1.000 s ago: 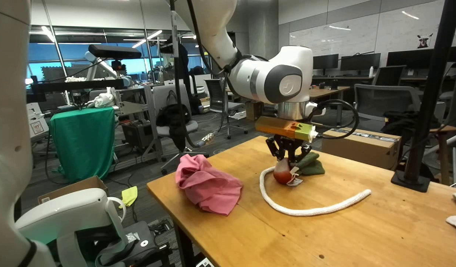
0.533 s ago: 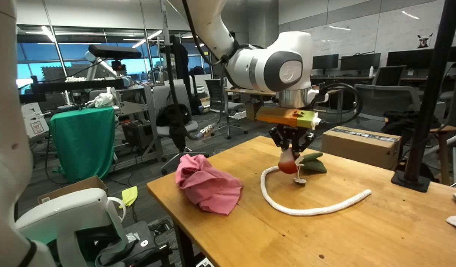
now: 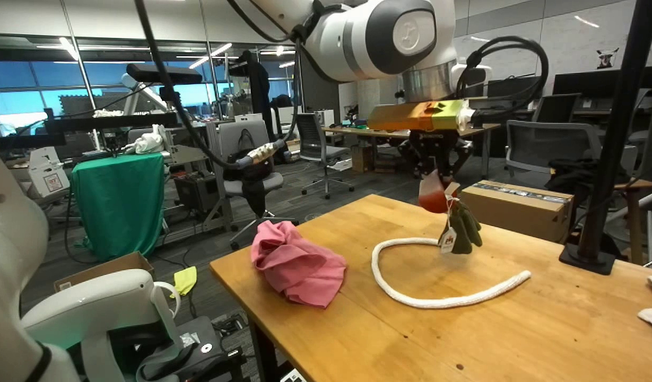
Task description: Move the peach shirt and the white towel to the right then move the pink shirt to the left and move the turnip plushie towards you
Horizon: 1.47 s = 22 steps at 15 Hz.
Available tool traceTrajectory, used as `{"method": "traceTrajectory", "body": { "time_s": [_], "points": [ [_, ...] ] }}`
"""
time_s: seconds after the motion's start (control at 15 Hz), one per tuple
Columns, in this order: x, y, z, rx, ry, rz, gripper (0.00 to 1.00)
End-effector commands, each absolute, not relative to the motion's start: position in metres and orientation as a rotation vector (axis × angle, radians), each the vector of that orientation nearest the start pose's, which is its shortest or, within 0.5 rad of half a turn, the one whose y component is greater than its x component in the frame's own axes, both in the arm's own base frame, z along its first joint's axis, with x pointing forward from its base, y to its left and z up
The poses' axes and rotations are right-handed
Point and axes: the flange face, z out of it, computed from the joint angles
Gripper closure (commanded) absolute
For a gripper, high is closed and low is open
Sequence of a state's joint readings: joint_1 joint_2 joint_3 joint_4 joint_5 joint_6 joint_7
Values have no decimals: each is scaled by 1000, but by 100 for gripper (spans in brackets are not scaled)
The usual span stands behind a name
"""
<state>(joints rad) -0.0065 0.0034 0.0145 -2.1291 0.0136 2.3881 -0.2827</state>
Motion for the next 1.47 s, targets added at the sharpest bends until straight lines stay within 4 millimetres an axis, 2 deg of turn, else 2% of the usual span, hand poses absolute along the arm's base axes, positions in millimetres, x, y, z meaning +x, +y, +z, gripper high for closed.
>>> {"method": "traceTrajectory", "body": {
  "time_s": [0.0, 0.27, 0.4, 0.6, 0.8, 1.13, 1.4],
  "points": [
    [532, -27, 469, -3138, -359, -509, 92],
    [498, -78, 502, -3166, -264, -572, 92],
    [483, -100, 511, -3170, -213, -587, 92],
    [464, -123, 517, -3166, -149, -583, 92],
    [449, -131, 515, -3144, -159, -493, 92],
    [431, -127, 505, -3149, -178, -315, 92],
    [425, -128, 485, -3146, -168, -179, 92]
  ]
}}
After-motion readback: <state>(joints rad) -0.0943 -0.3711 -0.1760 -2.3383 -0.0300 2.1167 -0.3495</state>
